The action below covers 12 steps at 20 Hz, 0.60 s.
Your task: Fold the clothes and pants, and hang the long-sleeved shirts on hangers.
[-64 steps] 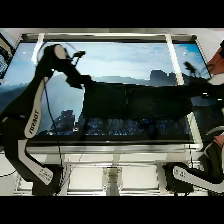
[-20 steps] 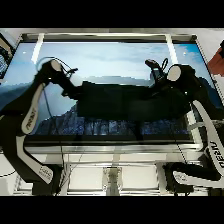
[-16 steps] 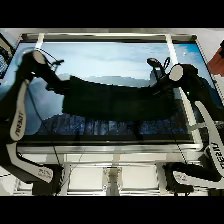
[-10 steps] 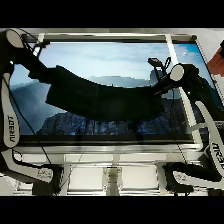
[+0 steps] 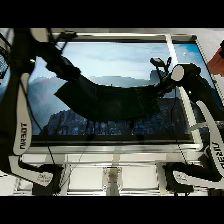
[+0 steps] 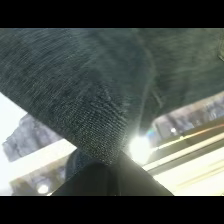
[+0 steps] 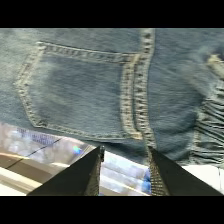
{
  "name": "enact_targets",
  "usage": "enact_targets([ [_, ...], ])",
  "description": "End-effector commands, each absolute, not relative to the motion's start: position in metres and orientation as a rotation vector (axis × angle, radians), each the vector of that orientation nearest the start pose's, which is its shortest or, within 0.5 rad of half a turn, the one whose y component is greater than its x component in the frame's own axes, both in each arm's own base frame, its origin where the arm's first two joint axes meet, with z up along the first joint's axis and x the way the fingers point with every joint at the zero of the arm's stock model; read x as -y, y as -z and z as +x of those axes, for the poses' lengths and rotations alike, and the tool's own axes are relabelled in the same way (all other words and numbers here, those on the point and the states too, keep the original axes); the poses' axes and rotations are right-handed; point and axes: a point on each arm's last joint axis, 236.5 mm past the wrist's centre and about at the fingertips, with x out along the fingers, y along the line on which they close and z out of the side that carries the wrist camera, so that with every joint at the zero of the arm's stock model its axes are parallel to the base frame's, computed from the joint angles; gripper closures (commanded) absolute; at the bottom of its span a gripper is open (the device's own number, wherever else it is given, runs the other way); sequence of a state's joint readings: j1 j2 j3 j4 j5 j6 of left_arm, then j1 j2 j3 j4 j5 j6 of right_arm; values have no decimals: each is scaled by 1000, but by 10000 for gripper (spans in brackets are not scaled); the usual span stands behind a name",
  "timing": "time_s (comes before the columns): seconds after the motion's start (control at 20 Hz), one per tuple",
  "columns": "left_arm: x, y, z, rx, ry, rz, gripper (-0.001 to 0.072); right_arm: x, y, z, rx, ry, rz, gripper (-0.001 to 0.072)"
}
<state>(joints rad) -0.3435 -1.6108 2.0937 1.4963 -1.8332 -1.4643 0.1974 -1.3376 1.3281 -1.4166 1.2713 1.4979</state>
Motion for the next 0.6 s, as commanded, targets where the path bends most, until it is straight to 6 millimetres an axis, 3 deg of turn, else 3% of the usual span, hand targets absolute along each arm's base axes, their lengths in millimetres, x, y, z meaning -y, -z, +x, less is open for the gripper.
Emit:
enact_targets([
  [0.0,217,-147,393,-1235,464,330,682,-86,-40,391,-1278,-250,-32,368],
  [0.3,344,-132,402,-1107,694,108,682,-9,-38,393,-1301,-86,94,367],
  [0.55,398,-99,396,-1137,806,31,682,33,-38,390,-1300,4,164,367],
])
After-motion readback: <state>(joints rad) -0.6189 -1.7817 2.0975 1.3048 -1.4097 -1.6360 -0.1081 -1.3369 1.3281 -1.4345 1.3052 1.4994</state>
